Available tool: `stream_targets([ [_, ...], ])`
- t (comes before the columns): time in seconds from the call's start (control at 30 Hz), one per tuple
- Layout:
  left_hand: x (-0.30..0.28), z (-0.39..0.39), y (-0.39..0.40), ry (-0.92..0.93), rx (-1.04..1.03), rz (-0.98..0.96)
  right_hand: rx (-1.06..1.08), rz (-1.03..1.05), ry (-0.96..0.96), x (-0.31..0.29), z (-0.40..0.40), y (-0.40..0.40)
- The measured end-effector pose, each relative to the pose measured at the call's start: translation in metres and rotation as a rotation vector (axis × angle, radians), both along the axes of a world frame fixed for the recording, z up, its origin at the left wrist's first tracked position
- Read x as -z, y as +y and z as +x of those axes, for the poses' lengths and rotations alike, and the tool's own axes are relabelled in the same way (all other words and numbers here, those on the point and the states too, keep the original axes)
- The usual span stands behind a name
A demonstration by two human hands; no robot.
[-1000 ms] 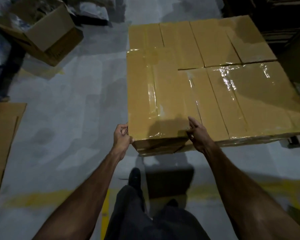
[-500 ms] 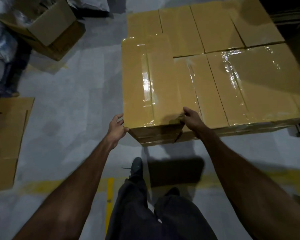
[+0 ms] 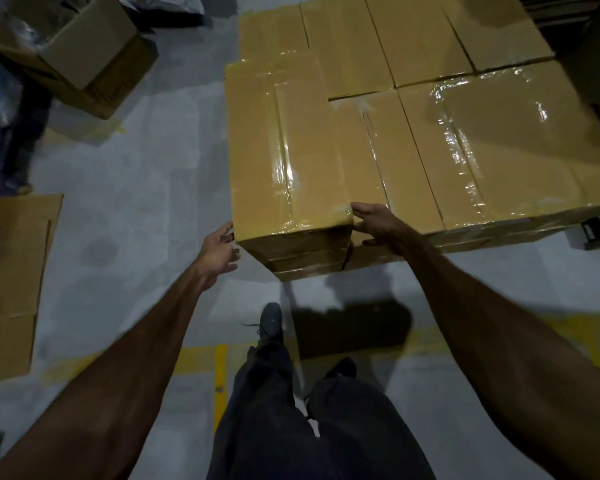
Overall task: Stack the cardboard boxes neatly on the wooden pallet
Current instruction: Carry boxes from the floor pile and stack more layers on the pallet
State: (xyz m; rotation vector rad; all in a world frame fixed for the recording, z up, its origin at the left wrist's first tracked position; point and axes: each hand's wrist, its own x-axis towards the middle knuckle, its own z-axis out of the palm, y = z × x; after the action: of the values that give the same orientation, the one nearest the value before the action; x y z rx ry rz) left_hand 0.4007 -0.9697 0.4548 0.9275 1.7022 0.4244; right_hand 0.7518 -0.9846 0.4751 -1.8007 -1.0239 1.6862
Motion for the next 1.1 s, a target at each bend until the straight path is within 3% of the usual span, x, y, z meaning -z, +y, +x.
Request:
stream_targets([
  [0.43, 0.002, 0.006, -0.004, -0.027, -0.01, -0.009, 0.025, -0.012, -0.002, 0.009, 0.004, 0.004],
  [0.63, 0.001, 0.008, -0.004, -0.06, -0.007, -0.028, -0.08, 0.157, -0.07, 0.014, 0.0, -0.001],
  [0.83, -0.011, 0.006, -0.012, -0.085, -0.071, -0.044, -0.274, 0.386, -0.486, 0.037, -0.014, -0.022],
  [0.97, -0.018, -0.013, -0.027, -0.064, -0.048, -0.064, -0.32, 0.381, -0.623, 0.052, -0.039, -0.047],
  [1.1, -0.02, -0.037, -0.035, -0.052, 0.011, -0.092, -0.315, 0.336, -0.652, 0.023, -0.083, -0.08],
])
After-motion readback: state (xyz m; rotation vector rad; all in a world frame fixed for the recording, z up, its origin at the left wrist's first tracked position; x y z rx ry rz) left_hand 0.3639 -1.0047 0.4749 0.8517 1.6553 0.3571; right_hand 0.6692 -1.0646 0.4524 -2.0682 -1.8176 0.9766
